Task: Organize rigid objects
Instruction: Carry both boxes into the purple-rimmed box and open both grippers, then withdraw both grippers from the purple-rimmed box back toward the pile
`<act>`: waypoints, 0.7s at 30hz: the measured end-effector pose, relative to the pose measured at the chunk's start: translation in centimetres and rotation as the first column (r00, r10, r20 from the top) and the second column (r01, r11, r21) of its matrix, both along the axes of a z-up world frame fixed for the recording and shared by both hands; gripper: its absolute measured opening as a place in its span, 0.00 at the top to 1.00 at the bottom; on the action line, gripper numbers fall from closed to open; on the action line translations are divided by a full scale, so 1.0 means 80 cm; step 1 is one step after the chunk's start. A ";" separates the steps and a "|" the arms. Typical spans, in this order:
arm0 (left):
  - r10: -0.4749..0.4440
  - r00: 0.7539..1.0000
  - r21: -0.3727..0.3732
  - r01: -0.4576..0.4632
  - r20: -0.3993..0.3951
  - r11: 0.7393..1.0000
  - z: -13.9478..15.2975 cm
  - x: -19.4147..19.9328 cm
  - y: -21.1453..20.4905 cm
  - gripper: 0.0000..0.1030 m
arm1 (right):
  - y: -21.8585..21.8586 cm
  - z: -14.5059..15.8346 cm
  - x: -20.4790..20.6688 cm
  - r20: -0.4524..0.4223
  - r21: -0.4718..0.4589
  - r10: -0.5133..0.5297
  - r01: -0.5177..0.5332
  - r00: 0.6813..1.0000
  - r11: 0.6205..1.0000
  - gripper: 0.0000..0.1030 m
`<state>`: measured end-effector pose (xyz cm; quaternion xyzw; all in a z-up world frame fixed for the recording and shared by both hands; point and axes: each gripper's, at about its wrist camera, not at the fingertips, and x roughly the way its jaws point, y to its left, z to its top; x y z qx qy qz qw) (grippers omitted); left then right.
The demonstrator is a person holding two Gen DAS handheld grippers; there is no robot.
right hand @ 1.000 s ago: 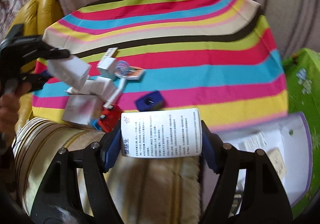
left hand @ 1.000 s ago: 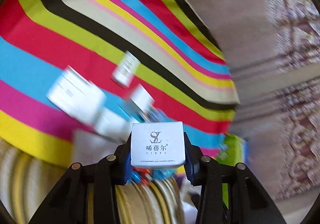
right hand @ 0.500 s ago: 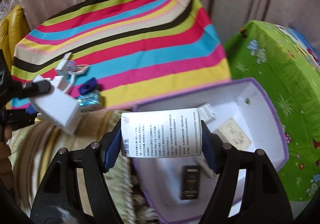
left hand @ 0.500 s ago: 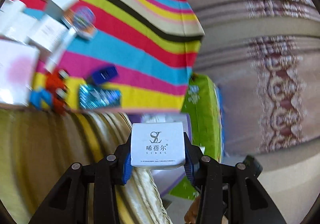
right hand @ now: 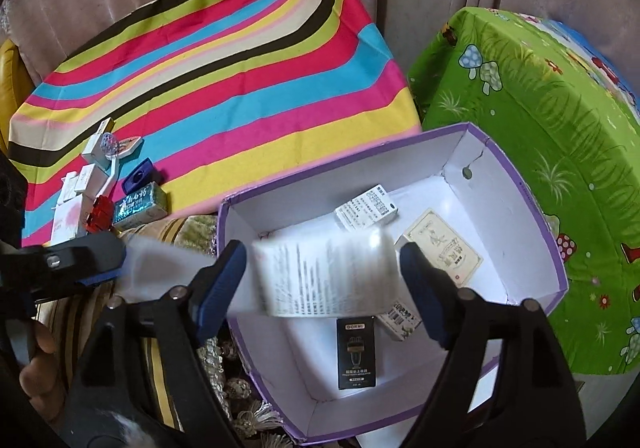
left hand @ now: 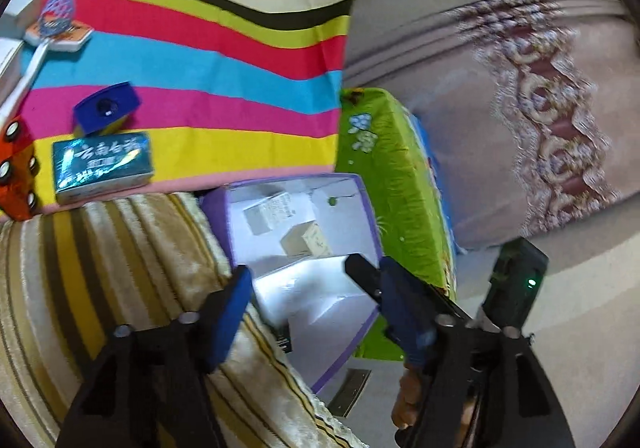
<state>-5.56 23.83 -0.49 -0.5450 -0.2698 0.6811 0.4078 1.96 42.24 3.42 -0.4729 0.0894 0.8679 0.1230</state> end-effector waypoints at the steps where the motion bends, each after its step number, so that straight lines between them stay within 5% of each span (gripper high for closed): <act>1: 0.002 1.000 0.001 -0.002 -0.003 1.000 0.000 0.001 -0.002 0.30 | -0.001 -0.001 0.000 0.002 -0.001 0.003 -0.003 1.000 1.000 0.18; 11: 0.006 0.997 0.032 -0.004 -0.077 0.999 0.009 0.007 -0.013 0.22 | 0.005 0.002 0.002 -0.001 0.002 -0.021 0.021 1.000 1.000 0.17; 21: 0.009 0.990 -0.139 -0.029 -0.142 0.990 0.026 0.007 -0.031 0.22 | -0.015 0.030 0.005 -0.095 0.065 0.015 -0.009 0.995 0.998 0.11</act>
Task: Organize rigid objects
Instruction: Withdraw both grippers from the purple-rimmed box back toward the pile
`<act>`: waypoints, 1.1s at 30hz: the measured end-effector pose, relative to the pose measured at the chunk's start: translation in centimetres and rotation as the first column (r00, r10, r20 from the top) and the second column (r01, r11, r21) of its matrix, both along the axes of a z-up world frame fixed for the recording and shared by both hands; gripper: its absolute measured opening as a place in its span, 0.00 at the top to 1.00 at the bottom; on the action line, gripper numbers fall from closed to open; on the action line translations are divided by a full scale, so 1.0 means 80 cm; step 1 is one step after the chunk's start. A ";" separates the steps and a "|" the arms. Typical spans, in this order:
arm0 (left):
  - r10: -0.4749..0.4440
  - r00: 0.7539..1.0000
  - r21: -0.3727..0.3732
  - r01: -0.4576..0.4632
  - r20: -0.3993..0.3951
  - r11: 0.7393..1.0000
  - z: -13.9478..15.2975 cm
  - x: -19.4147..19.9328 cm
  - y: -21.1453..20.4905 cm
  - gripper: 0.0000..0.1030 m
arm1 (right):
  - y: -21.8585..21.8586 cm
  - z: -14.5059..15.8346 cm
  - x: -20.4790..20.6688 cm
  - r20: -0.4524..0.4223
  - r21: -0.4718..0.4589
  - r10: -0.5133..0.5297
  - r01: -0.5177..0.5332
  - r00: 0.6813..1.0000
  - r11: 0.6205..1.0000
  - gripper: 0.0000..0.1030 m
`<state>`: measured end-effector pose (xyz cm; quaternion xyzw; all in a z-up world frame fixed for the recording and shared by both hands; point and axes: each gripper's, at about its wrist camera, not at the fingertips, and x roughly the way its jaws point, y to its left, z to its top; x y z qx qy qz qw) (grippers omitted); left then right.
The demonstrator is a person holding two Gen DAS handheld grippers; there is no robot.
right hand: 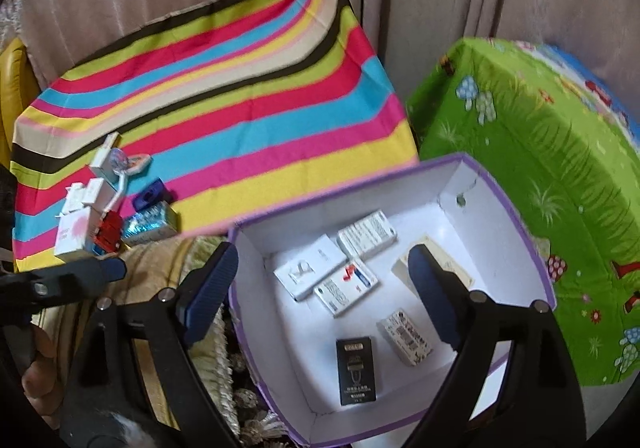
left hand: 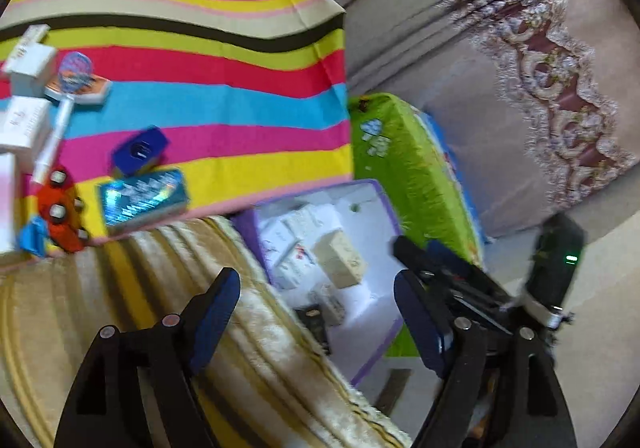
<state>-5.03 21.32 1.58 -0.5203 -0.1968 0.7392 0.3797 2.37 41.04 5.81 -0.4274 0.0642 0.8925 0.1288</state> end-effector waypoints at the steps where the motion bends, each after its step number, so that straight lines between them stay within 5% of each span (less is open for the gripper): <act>1: 0.022 1.000 -0.032 -0.022 -0.016 0.999 0.003 0.000 -0.005 0.22 | -0.005 0.005 0.000 -0.012 0.015 0.003 -0.003 1.000 1.000 0.09; 7: 0.104 0.988 -0.214 -0.126 -0.111 0.969 0.021 0.005 -0.022 0.22 | -0.030 0.027 0.002 -0.081 0.097 0.037 -0.029 0.996 0.995 0.07; 11: 0.225 0.966 -0.220 -0.248 -0.125 0.943 0.023 0.012 -0.051 0.22 | -0.045 0.040 0.004 -0.132 0.159 0.026 -0.004 0.991 0.987 0.05; 16: 0.163 0.959 -0.276 -0.226 -0.234 0.934 0.030 0.026 -0.077 0.22 | -0.056 0.043 0.002 -0.145 0.142 0.043 -0.023 0.988 0.990 0.05; 24: 0.207 0.966 -0.292 -0.244 -0.153 0.925 0.012 0.041 -0.149 0.22 | -0.090 0.019 -0.014 -0.041 0.030 0.109 -0.108 0.993 0.994 0.05; 33: 0.273 0.949 -0.308 -0.310 -0.157 0.899 0.005 0.051 -0.189 0.23 | -0.141 -0.012 -0.023 0.032 -0.028 0.217 -0.216 0.976 0.976 0.05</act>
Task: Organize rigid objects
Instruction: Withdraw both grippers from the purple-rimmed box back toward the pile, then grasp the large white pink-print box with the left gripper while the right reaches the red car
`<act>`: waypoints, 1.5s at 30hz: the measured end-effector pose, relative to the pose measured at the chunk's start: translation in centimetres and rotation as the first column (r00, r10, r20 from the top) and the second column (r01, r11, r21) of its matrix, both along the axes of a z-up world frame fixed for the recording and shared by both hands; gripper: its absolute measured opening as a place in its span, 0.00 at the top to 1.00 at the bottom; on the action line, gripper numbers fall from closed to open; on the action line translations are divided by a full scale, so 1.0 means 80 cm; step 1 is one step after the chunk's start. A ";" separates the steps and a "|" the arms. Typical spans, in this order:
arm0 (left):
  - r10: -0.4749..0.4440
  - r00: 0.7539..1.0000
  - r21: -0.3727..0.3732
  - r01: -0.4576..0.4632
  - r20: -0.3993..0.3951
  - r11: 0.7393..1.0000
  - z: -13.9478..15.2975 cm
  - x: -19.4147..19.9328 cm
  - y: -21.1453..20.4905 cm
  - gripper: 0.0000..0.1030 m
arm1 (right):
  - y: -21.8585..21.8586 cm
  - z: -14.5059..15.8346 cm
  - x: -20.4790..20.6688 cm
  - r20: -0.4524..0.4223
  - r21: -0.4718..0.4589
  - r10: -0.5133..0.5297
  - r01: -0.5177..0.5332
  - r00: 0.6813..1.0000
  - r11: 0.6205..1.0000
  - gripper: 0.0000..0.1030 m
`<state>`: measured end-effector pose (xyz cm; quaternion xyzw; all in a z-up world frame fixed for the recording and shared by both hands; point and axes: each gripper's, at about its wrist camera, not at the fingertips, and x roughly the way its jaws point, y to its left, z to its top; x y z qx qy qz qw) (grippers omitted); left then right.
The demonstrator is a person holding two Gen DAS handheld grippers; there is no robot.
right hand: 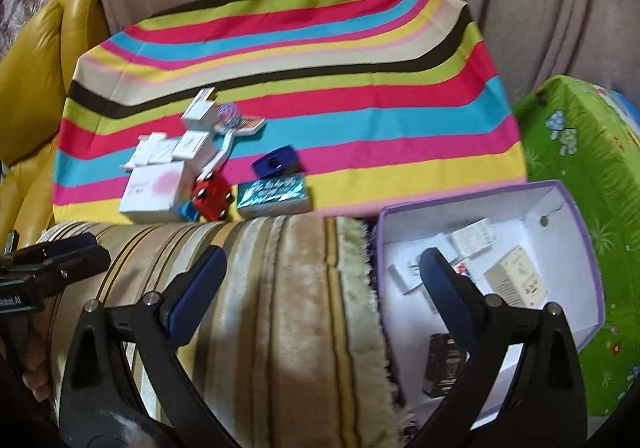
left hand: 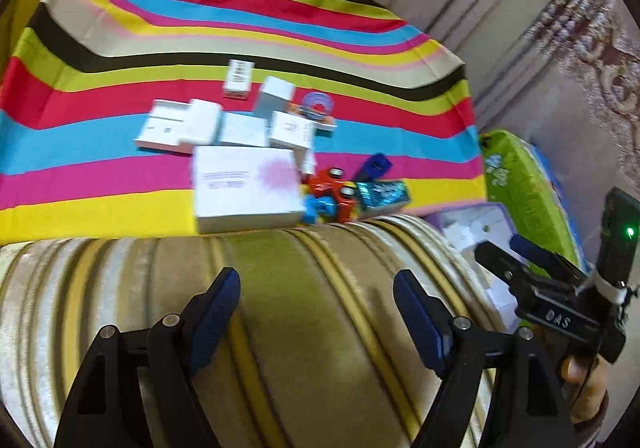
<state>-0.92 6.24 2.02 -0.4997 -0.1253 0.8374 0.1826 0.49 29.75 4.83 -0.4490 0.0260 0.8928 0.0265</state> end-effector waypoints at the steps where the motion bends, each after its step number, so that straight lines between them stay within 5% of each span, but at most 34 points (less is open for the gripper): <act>1: 0.007 1.000 0.006 -0.007 0.003 1.000 -0.001 -0.002 -0.003 0.23 | -0.003 -0.003 -0.001 0.004 0.008 0.004 -0.004 1.000 1.000 0.05; 11: 0.077 0.997 -0.097 -0.075 0.017 0.992 -0.006 -0.035 -0.013 0.22 | -0.019 -0.031 -0.010 0.049 0.032 0.033 -0.035 0.998 0.999 0.05; 22: 0.071 0.992 -0.239 -0.044 0.107 0.970 -0.039 -0.102 0.023 0.20 | -0.010 -0.043 -0.011 0.061 -0.014 0.020 -0.019 0.998 1.000 0.05; 33: 0.156 0.986 -0.265 -0.136 0.054 0.954 -0.031 -0.115 0.016 0.15 | -0.003 -0.051 -0.014 0.076 -0.062 0.016 -0.012 0.997 0.998 0.05; 45: 0.113 0.985 -0.299 -0.069 0.133 0.952 -0.049 -0.123 0.030 0.15 | -0.002 -0.054 -0.015 0.086 -0.074 0.014 -0.008 0.996 0.997 0.05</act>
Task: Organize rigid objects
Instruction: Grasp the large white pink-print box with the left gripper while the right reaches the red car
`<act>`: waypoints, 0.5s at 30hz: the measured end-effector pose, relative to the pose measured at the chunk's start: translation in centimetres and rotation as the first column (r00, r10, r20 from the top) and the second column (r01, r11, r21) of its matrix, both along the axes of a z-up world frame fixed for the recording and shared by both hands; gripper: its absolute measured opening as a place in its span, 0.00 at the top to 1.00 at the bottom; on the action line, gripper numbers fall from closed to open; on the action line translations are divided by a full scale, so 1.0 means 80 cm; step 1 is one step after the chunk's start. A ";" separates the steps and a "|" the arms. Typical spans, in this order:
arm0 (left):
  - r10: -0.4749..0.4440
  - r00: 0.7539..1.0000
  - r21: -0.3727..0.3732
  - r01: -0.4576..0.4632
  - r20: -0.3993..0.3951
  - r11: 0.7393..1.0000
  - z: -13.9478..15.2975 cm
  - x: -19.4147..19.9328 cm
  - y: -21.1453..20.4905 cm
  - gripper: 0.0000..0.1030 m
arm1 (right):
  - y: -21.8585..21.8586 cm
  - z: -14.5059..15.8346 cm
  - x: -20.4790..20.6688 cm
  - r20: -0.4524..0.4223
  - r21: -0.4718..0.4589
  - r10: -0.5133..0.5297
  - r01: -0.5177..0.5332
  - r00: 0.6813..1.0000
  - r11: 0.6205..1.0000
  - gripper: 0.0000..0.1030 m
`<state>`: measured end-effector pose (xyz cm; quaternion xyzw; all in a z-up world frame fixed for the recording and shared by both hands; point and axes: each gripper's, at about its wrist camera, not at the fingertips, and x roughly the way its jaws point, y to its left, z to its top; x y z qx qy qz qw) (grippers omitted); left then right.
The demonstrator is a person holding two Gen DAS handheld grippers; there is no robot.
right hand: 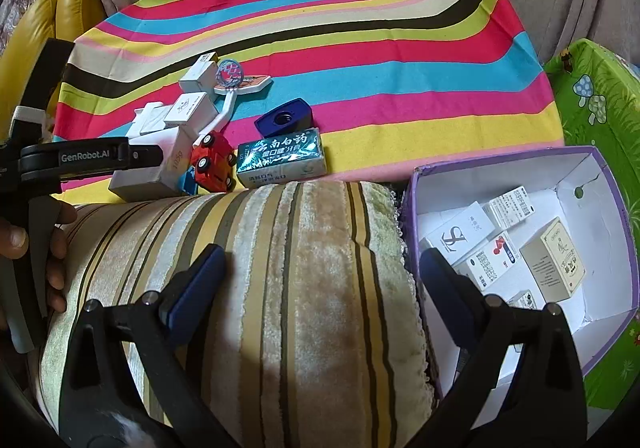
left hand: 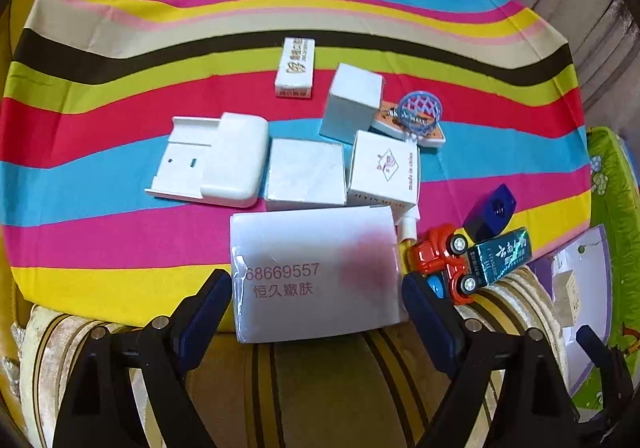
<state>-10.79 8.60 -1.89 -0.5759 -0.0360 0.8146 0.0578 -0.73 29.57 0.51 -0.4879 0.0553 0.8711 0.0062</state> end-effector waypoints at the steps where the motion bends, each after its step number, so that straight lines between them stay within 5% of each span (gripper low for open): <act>1: -0.002 1.000 0.000 0.002 0.004 1.000 -0.001 0.000 0.001 0.15 | 0.000 0.000 0.000 0.000 0.001 0.000 0.000 1.000 1.000 0.05; 15: -0.008 0.998 0.011 0.007 0.066 1.000 -0.020 -0.011 -0.012 0.05 | -0.019 0.007 -0.006 0.013 0.084 0.029 -0.030 0.999 0.996 0.05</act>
